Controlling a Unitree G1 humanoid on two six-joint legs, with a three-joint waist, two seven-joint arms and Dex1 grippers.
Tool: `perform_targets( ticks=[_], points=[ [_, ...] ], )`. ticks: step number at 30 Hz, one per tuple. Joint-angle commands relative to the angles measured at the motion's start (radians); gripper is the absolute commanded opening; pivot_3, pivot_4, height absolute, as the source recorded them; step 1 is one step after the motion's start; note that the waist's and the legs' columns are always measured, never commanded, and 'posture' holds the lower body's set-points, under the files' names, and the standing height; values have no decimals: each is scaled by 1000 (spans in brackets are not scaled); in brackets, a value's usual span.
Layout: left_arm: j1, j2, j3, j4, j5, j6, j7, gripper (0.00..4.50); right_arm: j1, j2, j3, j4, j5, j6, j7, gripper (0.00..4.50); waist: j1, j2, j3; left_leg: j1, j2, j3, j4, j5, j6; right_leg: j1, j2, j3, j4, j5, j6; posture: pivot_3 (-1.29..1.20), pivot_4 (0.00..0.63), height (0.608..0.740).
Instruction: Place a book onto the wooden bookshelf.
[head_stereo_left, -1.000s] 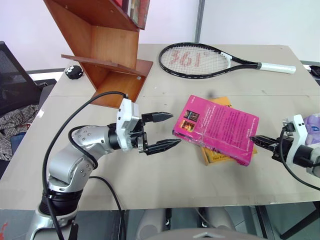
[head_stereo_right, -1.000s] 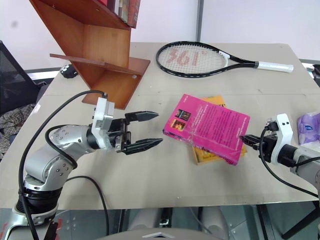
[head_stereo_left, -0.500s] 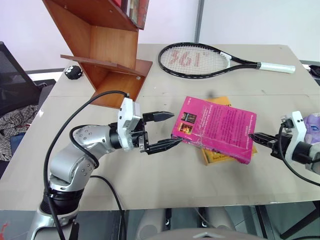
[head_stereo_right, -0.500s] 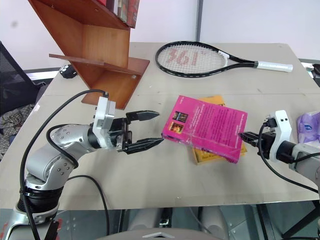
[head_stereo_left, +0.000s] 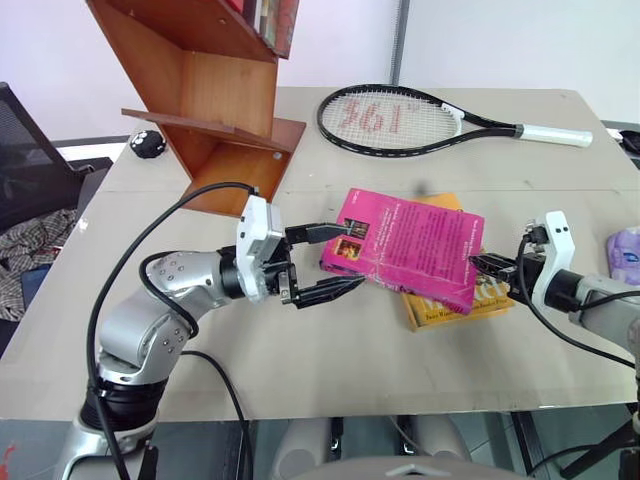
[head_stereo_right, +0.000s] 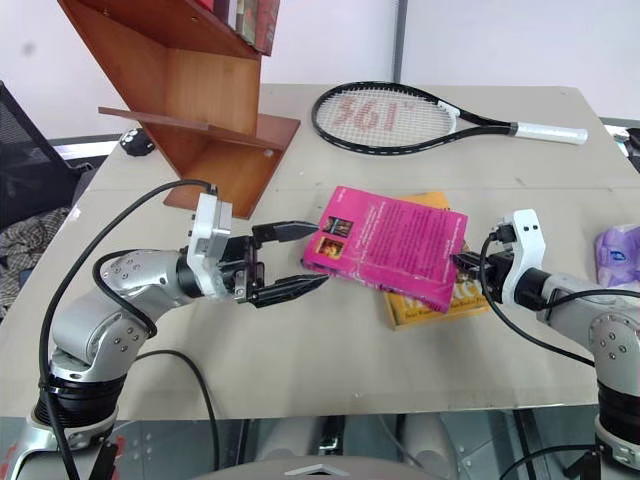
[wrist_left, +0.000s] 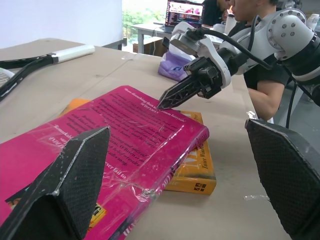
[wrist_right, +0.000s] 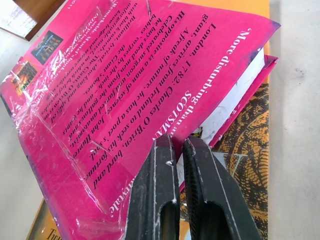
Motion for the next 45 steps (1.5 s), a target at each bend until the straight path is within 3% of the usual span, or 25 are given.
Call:
perform_targets(
  ticks=[1, 7, 11, 15, 17, 23, 29, 35, 39, 41, 45],
  points=[
    [12, -2, 19, -40, -15, -12, 3, 4500, -24, 13, 19, -16, -12, -3, -27, 28, -1, 0, 0, 0, 0, 0, 0, 0, 0, 0, 0, 0, 0, 0, 0, 0, 150, 740],
    [52, -7, 18, -61, -18, -10, 14, 4500, -45, 53, 50, -5, -51, -33, -67, 28, -1, 0, 0, 0, 0, 0, 0, 0, 0, 0, 0, 0, 0, 0, 0, 0, 150, 740],
    [94, -5, 28, -84, -34, 11, 39, 4500, -35, 60, 42, -23, -44, -37, -58, 1786, 0, 0, 0, 0, 0, 0, 0, 0, -1, 0, 0, 0, 0, 0, 0, 0, 150, 740],
    [190, 12, 93, -129, -140, 99, 96, 4500, 50, -41, -4, -58, -76, -99, 31, 3640, 3, 1, 0, 0, 0, 0, 0, 0, -1, 0, -1, 0, -1, 0, 0, 0, 150, 740],
    [254, 24, 136, -147, -200, 149, 127, 4500, 133, -118, -37, -85, -133, -217, 132, 4485, 3, 1, 0, -1, 0, 0, 0, 0, -1, 0, -1, -1, -2, 0, 0, 0, 150, 740],
    [426, 37, 184, -182, -265, 229, 201, 4500, 422, -199, -305, -215, -87, -510, 570, 4485, 3, 2, 1, 0, 0, 0, -1, -2, 2, 1, -1, -1, -4, 0, 1, 0, 150, 740],
    [433, -7, 160, -134, -388, 332, 294, 4500, 592, -235, -465, -299, -69, -592, 751, 4485, 4, 1, 1, 2, 2, -1, -1, -2, 3, 4, -2, -2, -4, -3, -4, 0, 150, 740],
    [402, -72, 115, 93, -504, 540, 489, 4500, 618, -240, -530, -360, -9, -608, 745, 4485, 3, 2, 0, 4, 2, -2, 0, -2, 3, 5, -5, -1, -3, -3, -4, 0, 150, 740],
    [303, -242, 84, 235, -690, 623, 762, 4500, 636, -212, -526, -417, 6, -608, 686, 4485, 29, 9, -5, 8, 0, -5, 0, -2, 3, 11, -7, -2, -4, -3, -4, 0, 150, 740],
    [274, -272, 93, 278, -744, 643, 840, 4500, 642, -212, -524, -437, 18, -601, 664, 4485, 38, 9, -6, 14, 0, -7, 0, -3, 3, 19, -10, -3, -7, -3, -4, 0, 150, 740],
    [187, -369, 71, 371, -878, 631, 987, 4500, 658, -223, -561, -439, 52, -588, 640, 4485, 41, 10, -8, 15, -1, -7, 0, -3, 3, 20, -11, -2, -8, -3, -4, 0, 150, 740]
  ],
)
